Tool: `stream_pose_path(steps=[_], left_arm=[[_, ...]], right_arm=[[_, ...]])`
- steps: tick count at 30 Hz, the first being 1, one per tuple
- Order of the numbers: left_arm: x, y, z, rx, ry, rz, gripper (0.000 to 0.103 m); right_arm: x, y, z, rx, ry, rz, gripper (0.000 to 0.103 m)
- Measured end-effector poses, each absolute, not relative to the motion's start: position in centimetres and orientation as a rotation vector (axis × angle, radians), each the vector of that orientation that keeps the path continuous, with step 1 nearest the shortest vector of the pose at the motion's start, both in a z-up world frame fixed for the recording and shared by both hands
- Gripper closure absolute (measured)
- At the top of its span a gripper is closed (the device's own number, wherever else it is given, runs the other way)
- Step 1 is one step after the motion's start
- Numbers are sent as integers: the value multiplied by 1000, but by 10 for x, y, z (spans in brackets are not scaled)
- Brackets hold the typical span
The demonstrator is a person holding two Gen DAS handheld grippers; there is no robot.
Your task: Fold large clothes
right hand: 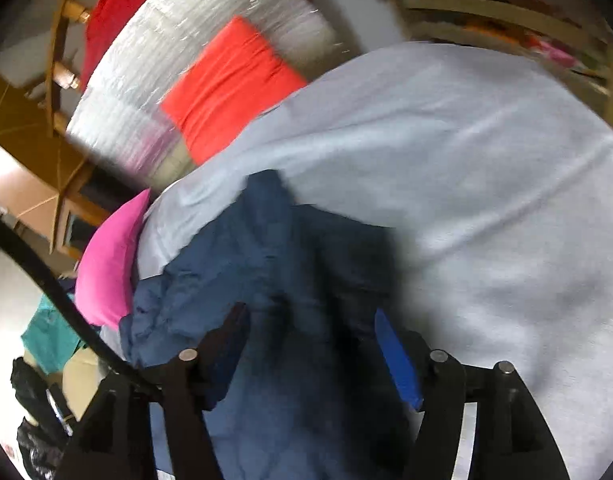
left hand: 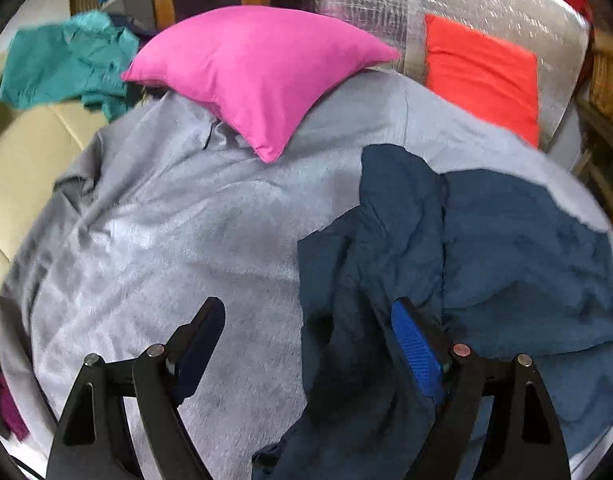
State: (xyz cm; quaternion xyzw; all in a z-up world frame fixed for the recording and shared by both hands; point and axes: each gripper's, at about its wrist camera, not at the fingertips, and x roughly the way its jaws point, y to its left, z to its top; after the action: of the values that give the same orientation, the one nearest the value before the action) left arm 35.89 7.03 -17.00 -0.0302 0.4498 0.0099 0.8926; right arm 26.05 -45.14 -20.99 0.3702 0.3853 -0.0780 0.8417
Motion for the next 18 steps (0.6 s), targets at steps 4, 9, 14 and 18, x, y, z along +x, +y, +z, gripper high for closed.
stream_pose_path(steps=[4,9,14,18], left_arm=[[358,95,-181,-205,1017,-23,17],[350,102,-188,-283,1048,-88,17],[357,96,-202,-285,1107,-137,17],[365,94,-216,-341,1169,-190,17]], right_arm=[[238,-467,-234,893,884,-140,34],[240,-461,-242,884,913,-94,34],[256,-451,-259,927,960,-50,33],[267,-447,-270,972,965,-6,30]])
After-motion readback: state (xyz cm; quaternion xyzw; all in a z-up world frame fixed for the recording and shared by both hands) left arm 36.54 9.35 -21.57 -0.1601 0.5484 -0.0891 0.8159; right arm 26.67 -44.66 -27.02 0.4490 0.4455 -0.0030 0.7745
